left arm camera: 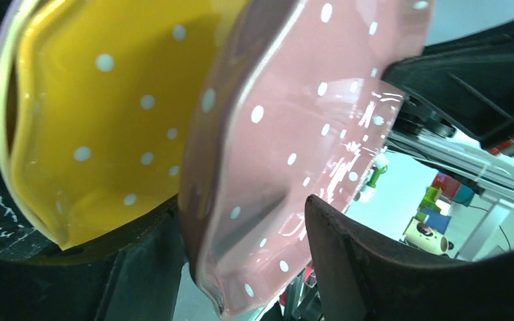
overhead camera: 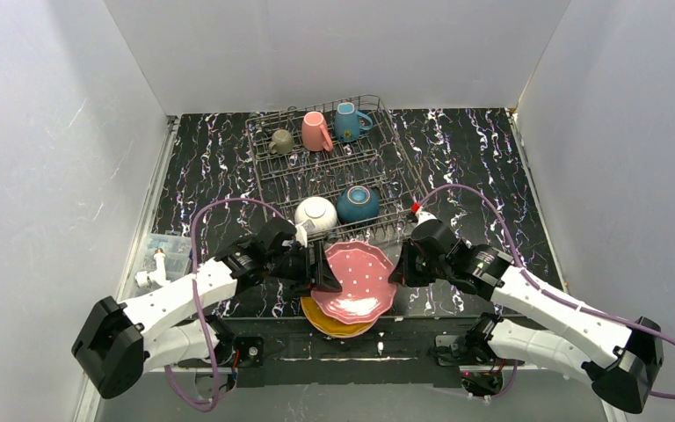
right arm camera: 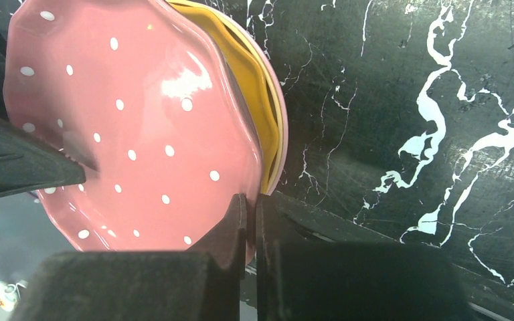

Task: Load the mixed dishes into the dish rack
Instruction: Pick up the plate from the corner of the board.

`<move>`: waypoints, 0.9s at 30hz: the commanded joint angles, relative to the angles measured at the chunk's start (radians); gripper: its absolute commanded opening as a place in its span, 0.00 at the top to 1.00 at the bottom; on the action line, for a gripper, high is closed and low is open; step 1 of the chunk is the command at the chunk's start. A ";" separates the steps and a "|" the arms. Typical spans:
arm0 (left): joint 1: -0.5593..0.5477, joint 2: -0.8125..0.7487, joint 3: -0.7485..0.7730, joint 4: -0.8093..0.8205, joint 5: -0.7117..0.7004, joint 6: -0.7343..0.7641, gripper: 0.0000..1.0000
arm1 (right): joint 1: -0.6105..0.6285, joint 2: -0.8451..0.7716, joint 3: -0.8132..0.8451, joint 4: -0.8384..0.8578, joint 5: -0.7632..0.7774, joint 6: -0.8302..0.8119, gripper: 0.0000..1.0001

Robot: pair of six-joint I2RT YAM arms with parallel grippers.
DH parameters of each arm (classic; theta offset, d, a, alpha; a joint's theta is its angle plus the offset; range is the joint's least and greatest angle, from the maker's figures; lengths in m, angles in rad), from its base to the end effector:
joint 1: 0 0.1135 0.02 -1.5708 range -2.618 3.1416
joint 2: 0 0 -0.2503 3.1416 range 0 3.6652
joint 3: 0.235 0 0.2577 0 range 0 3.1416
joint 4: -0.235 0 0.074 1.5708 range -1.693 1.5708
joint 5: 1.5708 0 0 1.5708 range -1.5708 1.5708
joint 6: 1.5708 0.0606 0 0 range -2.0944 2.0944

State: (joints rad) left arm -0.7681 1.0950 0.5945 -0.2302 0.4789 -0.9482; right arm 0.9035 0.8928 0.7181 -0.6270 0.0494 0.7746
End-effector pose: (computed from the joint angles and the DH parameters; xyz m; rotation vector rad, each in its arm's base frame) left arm 0.1598 -0.1932 0.1831 0.0491 2.6446 -1.3083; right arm 0.1347 0.1661 0.2273 -0.1361 2.4968 0.7116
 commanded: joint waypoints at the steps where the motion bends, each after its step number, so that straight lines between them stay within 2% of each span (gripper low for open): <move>1: -0.004 -0.082 -0.025 0.032 0.056 -0.036 0.42 | -0.002 -0.055 0.078 0.139 -0.043 0.061 0.99; 11: -0.003 -0.179 -0.049 0.066 0.081 -0.084 0.52 | -0.002 -0.093 0.097 0.133 -0.043 0.080 0.99; 14: -0.003 -0.195 -0.057 0.081 0.086 -0.102 0.61 | -0.002 -0.110 0.101 0.131 -0.043 0.080 0.99; 23: -0.004 -0.241 -0.067 0.120 0.089 -0.140 1.00 | -0.002 -0.141 0.090 0.134 -0.043 0.091 0.99; 27: -0.004 -0.268 -0.063 0.140 0.084 -0.162 1.00 | -0.002 -0.153 0.090 0.135 -0.043 0.088 0.99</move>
State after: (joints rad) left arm -0.7620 0.8658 0.5308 -0.1585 0.5240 -1.0870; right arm 0.9028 0.7757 0.7311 -0.6575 0.0402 0.7940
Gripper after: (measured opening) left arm 0.275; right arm 0.056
